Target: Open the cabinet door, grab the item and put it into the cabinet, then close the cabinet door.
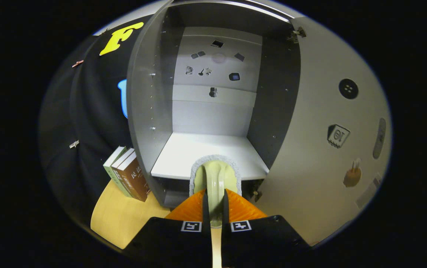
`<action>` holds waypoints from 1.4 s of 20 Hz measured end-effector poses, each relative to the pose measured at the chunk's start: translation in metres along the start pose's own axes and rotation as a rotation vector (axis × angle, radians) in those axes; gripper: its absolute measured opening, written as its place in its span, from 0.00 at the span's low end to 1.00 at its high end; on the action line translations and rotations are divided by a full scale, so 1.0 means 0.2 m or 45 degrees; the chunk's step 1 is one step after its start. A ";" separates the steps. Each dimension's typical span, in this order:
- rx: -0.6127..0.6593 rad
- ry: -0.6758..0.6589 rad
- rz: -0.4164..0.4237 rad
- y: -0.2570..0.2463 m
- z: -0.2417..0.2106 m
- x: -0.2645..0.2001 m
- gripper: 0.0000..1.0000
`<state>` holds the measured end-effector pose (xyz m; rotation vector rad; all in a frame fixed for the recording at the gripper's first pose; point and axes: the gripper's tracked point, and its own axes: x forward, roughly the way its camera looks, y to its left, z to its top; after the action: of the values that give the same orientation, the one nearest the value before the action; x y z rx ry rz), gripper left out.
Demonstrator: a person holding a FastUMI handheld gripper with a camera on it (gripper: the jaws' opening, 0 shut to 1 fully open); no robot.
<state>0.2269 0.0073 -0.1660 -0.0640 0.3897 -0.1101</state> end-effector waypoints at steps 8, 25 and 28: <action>0.011 0.068 0.070 -0.02 0.14 0.55 0.13; 0.052 0.161 0.069 -0.01 0.14 1.05 0.26; 0.058 0.128 0.076 -0.01 0.17 1.07 0.28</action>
<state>0.4357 -0.0198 -0.2144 -0.0022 0.4892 -0.0637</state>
